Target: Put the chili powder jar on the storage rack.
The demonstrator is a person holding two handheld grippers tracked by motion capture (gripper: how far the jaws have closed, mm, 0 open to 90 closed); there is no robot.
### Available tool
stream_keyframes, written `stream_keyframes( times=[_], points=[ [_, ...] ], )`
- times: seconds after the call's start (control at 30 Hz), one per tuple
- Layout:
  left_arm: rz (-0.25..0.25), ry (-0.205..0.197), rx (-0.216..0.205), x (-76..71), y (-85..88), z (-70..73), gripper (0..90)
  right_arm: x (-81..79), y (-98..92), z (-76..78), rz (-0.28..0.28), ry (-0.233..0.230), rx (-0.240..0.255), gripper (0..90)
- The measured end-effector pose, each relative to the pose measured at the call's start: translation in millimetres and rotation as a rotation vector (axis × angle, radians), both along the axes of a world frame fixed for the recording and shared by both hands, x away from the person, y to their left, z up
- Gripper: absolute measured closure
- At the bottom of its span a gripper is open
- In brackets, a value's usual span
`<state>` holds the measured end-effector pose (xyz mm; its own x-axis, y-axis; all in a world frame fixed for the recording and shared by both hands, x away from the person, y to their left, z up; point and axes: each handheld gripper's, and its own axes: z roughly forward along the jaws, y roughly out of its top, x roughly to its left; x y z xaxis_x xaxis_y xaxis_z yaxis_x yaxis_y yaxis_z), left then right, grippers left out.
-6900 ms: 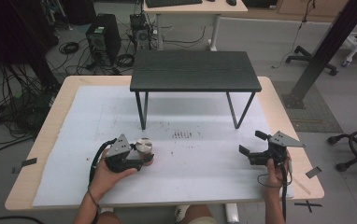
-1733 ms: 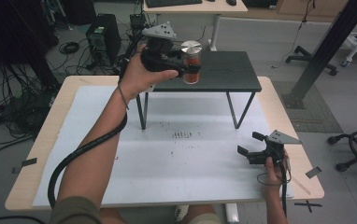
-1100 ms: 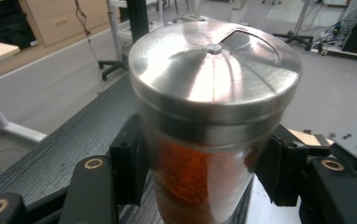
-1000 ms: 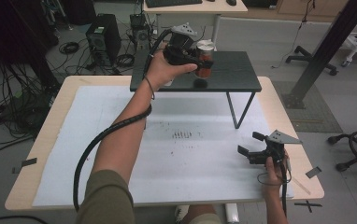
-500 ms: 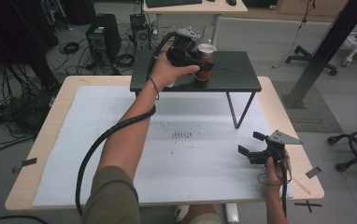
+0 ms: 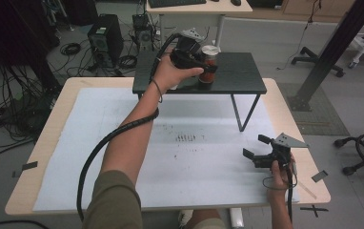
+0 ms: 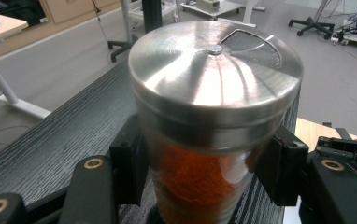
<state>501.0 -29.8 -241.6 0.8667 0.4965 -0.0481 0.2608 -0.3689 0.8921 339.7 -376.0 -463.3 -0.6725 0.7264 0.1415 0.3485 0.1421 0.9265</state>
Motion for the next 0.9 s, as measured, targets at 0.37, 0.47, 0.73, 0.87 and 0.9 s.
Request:
stream_keyframes(
  times=[0.37,0.47,0.73,0.87,0.9],
  points=[
    [0.002,-0.002,-0.005,0.2,0.1,-0.7,43.0,-0.1,0.0,0.2,-0.001,-0.001,-0.001,0.3],
    [0.004,-0.002,-0.01,0.1,-0.2,-1.0,43.0,-0.1,0.0,0.2,-0.002,-0.001,-0.001,0.2],
    [0.004,-0.004,-0.009,0.1,0.0,-1.1,43.0,-0.2,0.1,0.2,0.0,-0.001,-0.001,0.3],
    [0.005,-0.003,-0.01,0.1,-0.1,-1.2,43.0,-0.1,0.3,0.2,0.003,-0.001,-0.003,0.2],
    [0.005,-0.003,-0.011,0.1,-0.1,-1.2,43.0,-0.1,0.3,0.2,0.003,-0.002,-0.002,0.3]
  ],
)
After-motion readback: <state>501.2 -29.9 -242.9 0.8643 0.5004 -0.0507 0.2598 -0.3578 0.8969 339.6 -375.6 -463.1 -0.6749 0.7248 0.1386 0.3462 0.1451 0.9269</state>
